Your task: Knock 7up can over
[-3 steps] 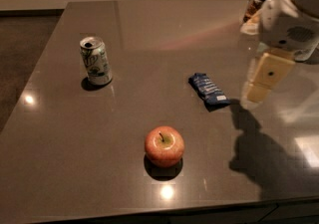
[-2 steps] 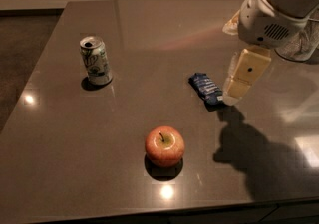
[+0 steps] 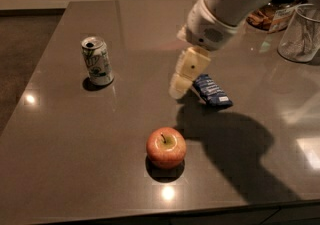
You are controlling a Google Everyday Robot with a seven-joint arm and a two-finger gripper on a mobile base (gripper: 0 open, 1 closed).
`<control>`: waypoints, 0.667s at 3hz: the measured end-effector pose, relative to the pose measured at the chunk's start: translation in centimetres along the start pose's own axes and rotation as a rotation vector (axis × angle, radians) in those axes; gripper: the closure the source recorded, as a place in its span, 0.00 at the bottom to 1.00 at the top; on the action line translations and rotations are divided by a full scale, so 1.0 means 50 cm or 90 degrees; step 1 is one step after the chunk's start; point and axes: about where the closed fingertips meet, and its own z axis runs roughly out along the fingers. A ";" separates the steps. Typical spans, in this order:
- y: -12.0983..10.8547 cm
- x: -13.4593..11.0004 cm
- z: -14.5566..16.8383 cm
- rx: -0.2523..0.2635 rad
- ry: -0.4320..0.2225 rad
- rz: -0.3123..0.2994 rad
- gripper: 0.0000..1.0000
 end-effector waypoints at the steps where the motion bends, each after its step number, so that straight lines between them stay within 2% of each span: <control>1: -0.050 -0.113 0.077 -0.024 -0.070 0.018 0.00; 2: -0.086 -0.179 0.114 -0.024 -0.111 0.030 0.00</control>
Offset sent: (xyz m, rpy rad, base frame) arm 0.0941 0.1329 -0.0021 0.2649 0.0171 -0.0241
